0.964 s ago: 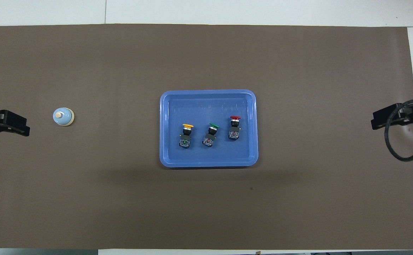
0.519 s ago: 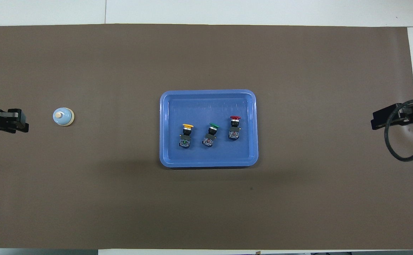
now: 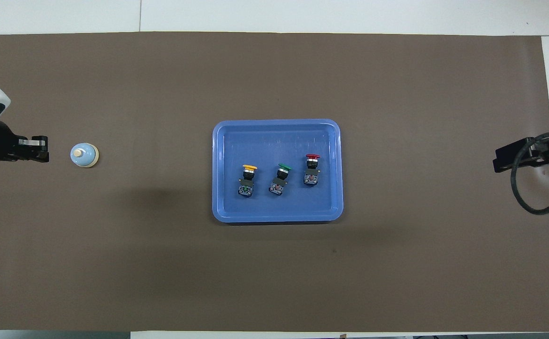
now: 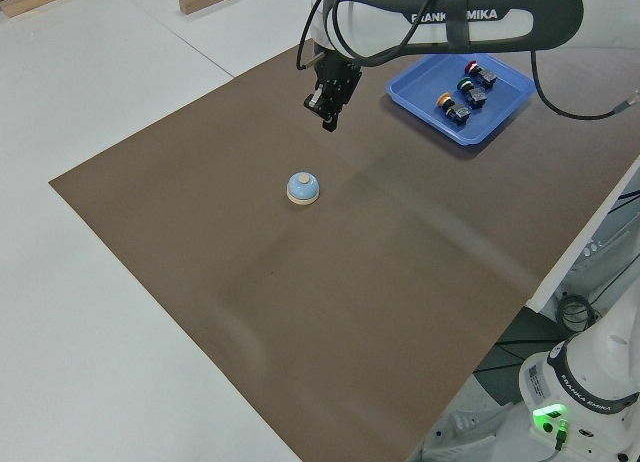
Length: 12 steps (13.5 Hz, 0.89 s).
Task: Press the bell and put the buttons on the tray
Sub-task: 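Move the left gripper over the bell and press down on it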
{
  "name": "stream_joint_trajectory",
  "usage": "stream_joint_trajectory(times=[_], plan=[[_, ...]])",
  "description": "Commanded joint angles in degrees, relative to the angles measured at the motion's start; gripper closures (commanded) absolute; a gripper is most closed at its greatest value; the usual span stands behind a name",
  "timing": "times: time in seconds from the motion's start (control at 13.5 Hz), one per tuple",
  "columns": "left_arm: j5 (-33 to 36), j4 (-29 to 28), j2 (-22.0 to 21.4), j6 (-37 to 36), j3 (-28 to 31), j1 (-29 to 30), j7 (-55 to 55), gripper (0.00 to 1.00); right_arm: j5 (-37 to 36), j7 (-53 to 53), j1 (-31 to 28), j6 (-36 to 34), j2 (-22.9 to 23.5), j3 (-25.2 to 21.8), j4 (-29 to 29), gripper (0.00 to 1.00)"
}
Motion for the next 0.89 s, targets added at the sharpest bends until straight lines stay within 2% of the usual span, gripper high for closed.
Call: stream_joint_trajectory(times=[0.0,0.3,0.52,0.82], plan=[[0.8,0.2,1.6,2.4,-0.2,2.0,-0.2,1.0,1.0,-1.4,-1.0,-0.2,-0.1,0.5,-0.2,0.0],[0.8,0.1,5.9,4.5,-0.2,2.2,-0.4,1.0,1.0,-1.4,-1.0,-0.2,-0.1,0.5,-0.2,0.0],[0.8,-0.4,6.3,4.8,-0.1,2.2,-0.7,1.0,0.9,-1.4,-1.0,-0.2,-0.1,0.5,-0.2,0.0],[0.9,-5.2,6.7,8.7,-0.1,3.1,-0.7,1.0,1.0,-1.4,-0.9,-0.2,-0.1,0.5,-0.2,0.0]])
